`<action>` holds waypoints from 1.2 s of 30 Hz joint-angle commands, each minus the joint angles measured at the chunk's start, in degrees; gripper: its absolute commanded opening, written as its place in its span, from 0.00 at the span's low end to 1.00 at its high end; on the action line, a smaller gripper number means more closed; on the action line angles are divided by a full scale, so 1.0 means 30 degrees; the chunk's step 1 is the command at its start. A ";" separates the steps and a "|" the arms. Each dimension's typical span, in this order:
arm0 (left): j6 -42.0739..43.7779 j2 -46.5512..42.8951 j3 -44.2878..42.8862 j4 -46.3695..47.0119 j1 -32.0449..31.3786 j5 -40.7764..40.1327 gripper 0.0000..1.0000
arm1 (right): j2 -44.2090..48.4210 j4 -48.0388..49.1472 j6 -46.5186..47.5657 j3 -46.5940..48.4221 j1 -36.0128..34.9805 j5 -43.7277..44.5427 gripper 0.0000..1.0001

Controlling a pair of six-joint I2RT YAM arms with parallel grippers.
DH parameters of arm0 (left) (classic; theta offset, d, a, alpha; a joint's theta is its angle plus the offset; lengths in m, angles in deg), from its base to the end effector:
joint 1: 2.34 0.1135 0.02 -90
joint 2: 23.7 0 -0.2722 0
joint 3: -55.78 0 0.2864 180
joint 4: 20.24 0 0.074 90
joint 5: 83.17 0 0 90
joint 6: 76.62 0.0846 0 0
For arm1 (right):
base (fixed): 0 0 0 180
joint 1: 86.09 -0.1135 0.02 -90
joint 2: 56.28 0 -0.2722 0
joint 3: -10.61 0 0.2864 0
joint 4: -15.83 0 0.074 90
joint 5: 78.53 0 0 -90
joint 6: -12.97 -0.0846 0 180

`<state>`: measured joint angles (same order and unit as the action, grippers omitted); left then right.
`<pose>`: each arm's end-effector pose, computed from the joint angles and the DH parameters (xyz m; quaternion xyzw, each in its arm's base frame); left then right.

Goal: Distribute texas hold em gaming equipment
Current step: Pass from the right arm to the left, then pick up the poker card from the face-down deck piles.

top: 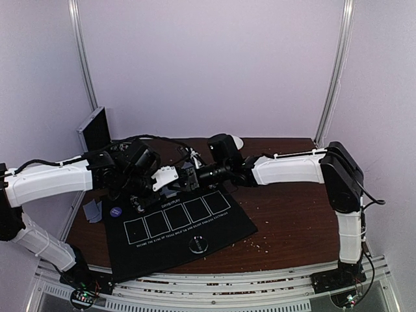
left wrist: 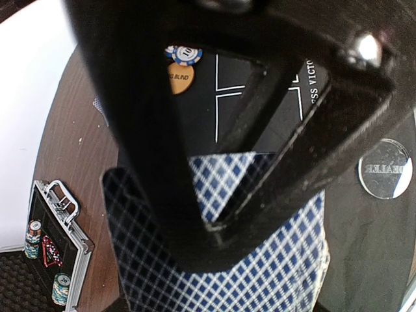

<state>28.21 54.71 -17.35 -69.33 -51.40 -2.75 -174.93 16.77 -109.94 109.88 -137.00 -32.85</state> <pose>0.2349 -0.2493 0.2258 0.4803 0.8186 -0.0137 0.3148 0.2998 0.4628 0.2148 -0.3354 0.7076 0.5894 0.1986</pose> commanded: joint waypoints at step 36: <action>-0.0867 0.0054 0.0532 0.0788 0.0232 -0.0926 0.54 | 0.3217 -0.6353 0.4236 0.1088 0.0932 0.2765 0.00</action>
<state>27.55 54.71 -15.99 -68.54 -51.03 -4.06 -169.05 0.38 -99.95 112.59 -135.62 -27.23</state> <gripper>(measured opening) 0.547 0.018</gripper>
